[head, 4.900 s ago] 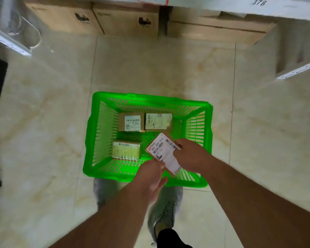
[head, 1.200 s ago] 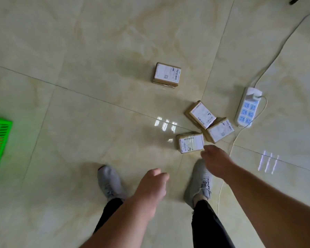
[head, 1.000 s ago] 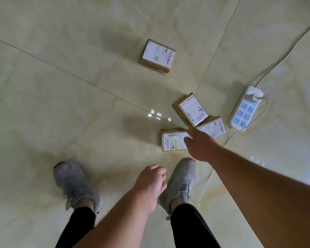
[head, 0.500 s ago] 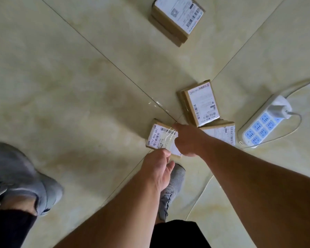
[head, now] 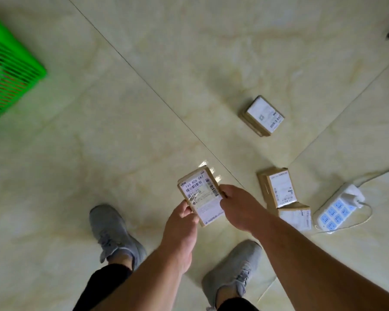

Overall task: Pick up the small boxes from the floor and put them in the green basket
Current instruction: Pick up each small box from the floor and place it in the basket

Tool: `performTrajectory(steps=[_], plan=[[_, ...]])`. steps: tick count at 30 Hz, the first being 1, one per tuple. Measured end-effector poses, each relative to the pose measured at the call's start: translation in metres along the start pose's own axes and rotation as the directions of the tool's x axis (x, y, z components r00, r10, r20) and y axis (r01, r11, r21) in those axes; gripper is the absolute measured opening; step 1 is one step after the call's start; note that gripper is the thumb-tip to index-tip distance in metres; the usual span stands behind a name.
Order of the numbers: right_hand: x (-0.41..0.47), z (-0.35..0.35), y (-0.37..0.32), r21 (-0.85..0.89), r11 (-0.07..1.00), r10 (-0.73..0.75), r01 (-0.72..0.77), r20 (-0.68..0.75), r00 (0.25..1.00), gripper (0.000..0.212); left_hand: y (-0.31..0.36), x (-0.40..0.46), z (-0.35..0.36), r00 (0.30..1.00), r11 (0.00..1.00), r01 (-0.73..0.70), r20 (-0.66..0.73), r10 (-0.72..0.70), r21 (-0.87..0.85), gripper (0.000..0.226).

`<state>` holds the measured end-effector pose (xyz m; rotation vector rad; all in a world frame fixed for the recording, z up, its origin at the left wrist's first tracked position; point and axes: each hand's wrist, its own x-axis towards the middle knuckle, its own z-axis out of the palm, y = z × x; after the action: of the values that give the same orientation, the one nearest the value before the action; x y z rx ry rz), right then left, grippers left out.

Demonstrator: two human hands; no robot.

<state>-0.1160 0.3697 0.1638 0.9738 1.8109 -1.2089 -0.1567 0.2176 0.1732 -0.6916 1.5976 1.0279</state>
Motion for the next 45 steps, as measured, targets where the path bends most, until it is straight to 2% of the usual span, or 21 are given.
performTrajectory(steps=[8, 14, 17, 22, 26, 35, 45], plan=[[-0.048, 0.027, -0.215, -0.007, 0.992, -0.125, 0.125, -0.003, 0.992, 0.037, 0.122, -0.067, -0.163, 0.984, 0.988, -0.151, -0.098, 0.147, -0.033, 0.063], [-0.061, 0.054, -0.373, -0.070, 0.971, -0.233, 0.231, -0.034, 0.972, 0.040, 0.199, -0.084, -0.284, 0.952, 0.953, -0.285, -0.149, 0.268, -0.106, 0.054], [-0.058, 0.068, -0.428, -0.082, 0.961, -0.268, 0.265, -0.032, 0.963, 0.039, 0.223, -0.085, -0.329, 0.933, 0.932, -0.335, -0.188, 0.308, -0.135, 0.035], [-0.038, 0.084, -0.495, -0.103, 0.947, -0.305, 0.303, 0.002, 0.952, 0.036, 0.256, -0.074, -0.385, 0.905, 0.911, -0.385, -0.257, 0.340, -0.150, 0.028], [-0.011, 0.088, -0.538, -0.065, 0.947, -0.314, 0.315, 0.030, 0.949, 0.036, 0.290, -0.065, -0.416, 0.905, 0.903, -0.396, -0.238, 0.353, -0.164, 0.035], [0.045, 0.071, -0.624, -0.090, 0.945, -0.306, 0.315, 0.106, 0.946, 0.036, 0.370, -0.034, -0.452, 0.910, 0.898, -0.357, -0.314, 0.272, -0.258, 0.042], [0.104, 0.084, -0.715, -0.216, 0.931, -0.285, 0.294, 0.074, 0.956, 0.042, 0.435, 0.015, -0.509, 0.921, 0.891, -0.338, -0.302, 0.247, -0.302, 0.039]])
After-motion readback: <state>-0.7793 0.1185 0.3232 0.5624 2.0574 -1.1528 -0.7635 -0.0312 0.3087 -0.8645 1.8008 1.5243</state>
